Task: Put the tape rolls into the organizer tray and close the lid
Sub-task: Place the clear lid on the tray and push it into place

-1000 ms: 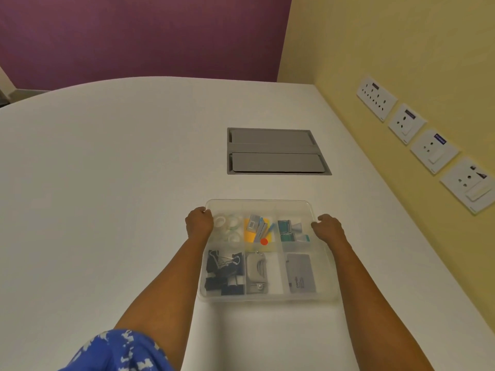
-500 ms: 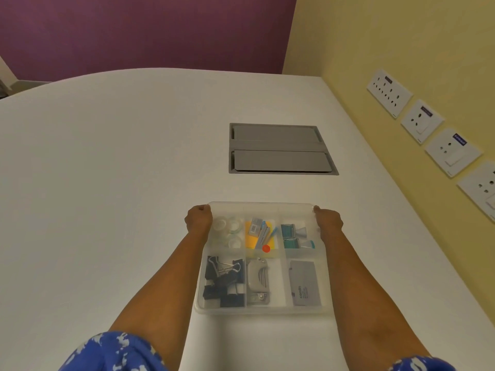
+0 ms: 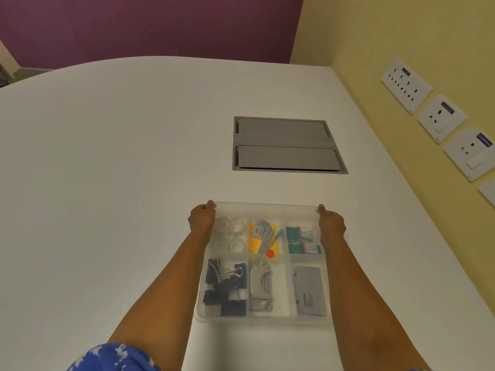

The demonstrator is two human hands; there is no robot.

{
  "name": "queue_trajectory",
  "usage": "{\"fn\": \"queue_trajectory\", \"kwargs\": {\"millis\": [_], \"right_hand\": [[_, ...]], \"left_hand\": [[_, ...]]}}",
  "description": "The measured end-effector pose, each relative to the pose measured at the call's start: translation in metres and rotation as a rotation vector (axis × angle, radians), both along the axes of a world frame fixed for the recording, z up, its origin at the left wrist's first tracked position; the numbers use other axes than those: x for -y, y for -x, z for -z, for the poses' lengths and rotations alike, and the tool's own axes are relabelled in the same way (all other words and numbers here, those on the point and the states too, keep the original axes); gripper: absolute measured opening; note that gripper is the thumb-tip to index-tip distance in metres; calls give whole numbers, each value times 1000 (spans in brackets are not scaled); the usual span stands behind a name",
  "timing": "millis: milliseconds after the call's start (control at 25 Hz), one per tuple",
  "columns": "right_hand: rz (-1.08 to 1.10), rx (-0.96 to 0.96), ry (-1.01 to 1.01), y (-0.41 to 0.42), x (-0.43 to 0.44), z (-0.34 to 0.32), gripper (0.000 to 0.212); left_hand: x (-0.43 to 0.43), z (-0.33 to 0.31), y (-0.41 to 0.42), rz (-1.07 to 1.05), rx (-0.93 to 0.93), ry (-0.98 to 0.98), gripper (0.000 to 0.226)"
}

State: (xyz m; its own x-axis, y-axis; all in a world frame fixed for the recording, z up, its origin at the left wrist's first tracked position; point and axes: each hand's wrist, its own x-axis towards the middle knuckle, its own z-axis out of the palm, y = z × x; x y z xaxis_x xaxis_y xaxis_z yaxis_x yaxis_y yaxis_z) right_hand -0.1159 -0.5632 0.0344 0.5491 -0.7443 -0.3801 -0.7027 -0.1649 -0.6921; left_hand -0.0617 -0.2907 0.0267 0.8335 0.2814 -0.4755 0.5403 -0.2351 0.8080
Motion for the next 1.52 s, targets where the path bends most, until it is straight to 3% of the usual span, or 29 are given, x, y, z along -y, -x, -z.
{"fn": "queue_trajectory", "kwargs": {"millis": [160,680,880,1120,1240,1520], "right_hand": [[-6,1,9,0,1,3,52],[-16,65,2,2,-2,5,49],[-100,104,15,17,-4,-3,38],[-261,99,63,65,-11,-1,44],[-342,88,194,89,-21,3,49],[-714,-49,659,144,-35,16,50]], "left_hand": [[0,3,-1,-13,-6,35,40],[2,12,1,-40,7,-25,40],[-6,7,16,124,59,-152,39],[-5,9,64,258,162,-283,43],[-5,9,92,284,235,-338,46],[-10,15,160,561,319,-794,52]]}}
